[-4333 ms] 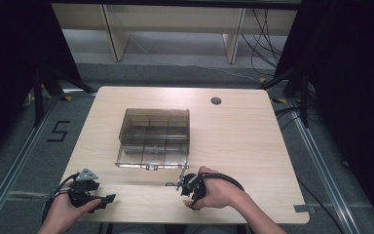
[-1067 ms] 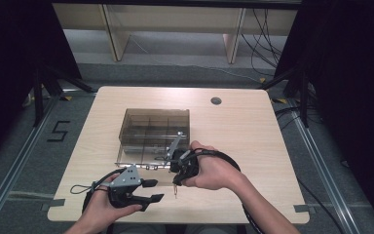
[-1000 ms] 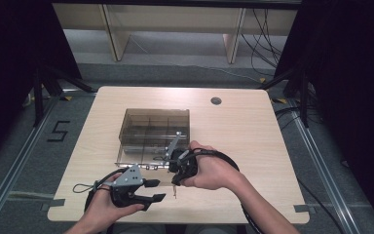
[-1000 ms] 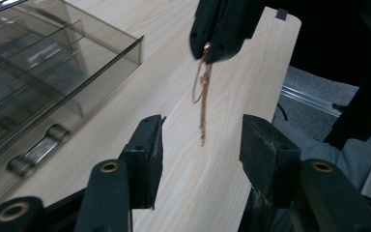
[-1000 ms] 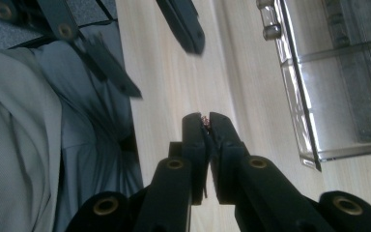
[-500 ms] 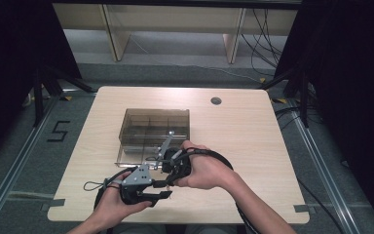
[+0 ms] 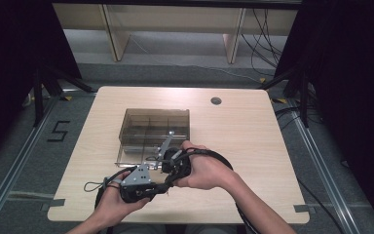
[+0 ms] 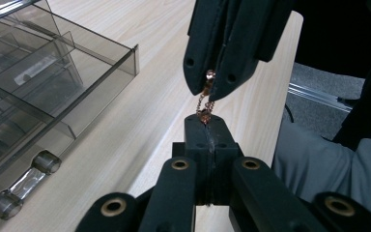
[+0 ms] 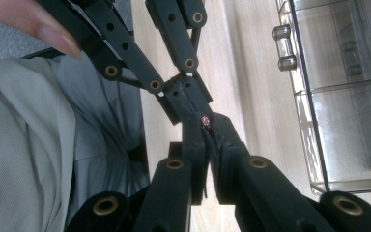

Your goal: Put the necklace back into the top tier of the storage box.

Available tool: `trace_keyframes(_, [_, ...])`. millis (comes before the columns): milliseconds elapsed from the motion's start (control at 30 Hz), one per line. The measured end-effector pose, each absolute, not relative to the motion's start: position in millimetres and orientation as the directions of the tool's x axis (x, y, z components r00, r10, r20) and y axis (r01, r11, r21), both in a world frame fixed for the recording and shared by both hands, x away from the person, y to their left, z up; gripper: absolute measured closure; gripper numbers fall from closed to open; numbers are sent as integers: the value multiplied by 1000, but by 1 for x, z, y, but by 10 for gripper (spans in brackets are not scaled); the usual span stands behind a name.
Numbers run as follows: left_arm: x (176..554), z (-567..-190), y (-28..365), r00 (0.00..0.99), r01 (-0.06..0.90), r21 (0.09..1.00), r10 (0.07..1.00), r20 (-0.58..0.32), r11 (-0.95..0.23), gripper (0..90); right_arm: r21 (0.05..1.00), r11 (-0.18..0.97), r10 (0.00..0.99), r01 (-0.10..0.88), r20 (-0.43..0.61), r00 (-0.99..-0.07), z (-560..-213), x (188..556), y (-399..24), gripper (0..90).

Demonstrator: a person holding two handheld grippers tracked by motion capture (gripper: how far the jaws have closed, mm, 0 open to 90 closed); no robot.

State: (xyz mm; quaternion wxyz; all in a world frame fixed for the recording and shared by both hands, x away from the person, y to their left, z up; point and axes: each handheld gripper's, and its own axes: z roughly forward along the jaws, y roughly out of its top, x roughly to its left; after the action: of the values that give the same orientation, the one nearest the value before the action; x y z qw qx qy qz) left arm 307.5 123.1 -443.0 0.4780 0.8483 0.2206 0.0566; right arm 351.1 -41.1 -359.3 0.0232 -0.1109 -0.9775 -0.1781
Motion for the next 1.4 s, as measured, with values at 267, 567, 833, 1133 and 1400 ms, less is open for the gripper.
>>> trace_keyframes(267, [308, -441, 124, 898, 341, 823, 417, -142, -454, 898, 347, 905, 223, 245, 102, -969, -357, 349, -42, 862])
trace_keyframes(567, [309, -436, 129, 884, 326, 827, 457, -96, -458, 899, 358, 914, 174, 189, 74, -982, -358, 354, -45, 844])
trace_keyframes(833, [310, -428, 136, 872, 321, 813, 487, -53, -485, 900, 417, 889, 170, 189, 83, -982, -359, 353, -53, 767])
trace_keyframes(1133, [311, -422, 145, 851, 352, 783, 524, -39, -513, 900, 449, 860, 231, 240, 77, -970, -370, 355, -80, 691])
trace_keyframes(1400, [311, -422, 152, 829, 421, 723, 555, -62, -548, 900, 448, 846, 275, 288, 96, -957, -392, 357, -107, 648])
